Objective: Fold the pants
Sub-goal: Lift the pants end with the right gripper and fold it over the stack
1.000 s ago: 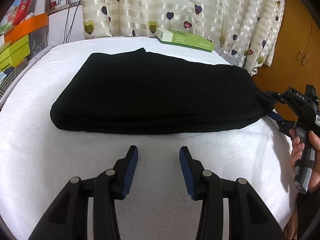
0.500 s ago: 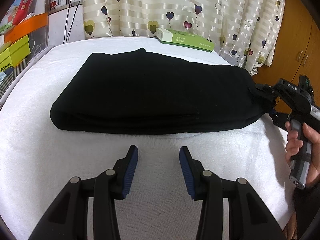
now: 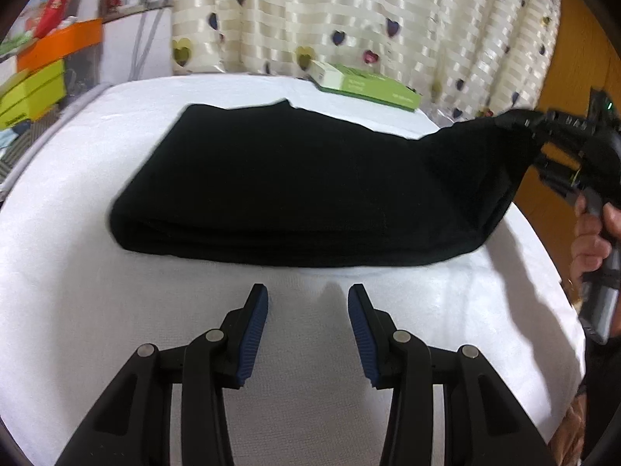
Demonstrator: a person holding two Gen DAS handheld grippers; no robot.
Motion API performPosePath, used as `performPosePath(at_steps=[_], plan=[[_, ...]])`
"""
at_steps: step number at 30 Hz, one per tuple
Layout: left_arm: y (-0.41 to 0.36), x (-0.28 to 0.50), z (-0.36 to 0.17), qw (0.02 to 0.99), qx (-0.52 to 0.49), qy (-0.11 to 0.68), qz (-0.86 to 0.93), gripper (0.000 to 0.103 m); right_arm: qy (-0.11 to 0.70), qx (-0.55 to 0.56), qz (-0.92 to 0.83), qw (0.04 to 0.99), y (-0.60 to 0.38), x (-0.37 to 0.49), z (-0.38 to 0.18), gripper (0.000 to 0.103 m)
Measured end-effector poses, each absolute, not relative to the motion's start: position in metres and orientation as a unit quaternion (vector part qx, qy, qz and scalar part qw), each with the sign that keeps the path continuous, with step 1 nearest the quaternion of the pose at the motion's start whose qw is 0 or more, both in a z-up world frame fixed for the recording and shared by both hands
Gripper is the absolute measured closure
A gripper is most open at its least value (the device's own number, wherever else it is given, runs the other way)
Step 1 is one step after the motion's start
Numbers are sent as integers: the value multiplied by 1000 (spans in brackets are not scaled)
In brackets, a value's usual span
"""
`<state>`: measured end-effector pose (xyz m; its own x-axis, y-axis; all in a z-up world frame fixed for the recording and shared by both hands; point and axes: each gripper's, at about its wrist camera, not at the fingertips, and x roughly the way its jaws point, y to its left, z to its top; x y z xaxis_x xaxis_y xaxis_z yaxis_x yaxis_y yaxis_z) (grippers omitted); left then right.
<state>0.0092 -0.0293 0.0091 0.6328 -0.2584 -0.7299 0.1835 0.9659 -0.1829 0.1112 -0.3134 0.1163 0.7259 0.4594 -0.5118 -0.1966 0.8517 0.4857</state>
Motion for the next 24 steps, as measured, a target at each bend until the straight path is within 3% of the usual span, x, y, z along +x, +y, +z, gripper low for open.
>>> performPosePath(at_steps=[10, 19, 22, 24], plan=[[23, 8, 25, 920, -75, 379, -60, 58, 336, 97, 282, 894, -198, 121, 127, 80], [73, -3, 15, 917, -112, 382, 0, 58, 425, 12, 322, 846, -101, 122, 42, 80], [83, -8, 11, 915, -117, 385, 11, 58, 423, 16, 322, 847, -99, 118, 37, 74], [89, -12, 11, 915, -121, 384, 16, 58, 421, 37, 338, 841, -104, 116, 42, 60]])
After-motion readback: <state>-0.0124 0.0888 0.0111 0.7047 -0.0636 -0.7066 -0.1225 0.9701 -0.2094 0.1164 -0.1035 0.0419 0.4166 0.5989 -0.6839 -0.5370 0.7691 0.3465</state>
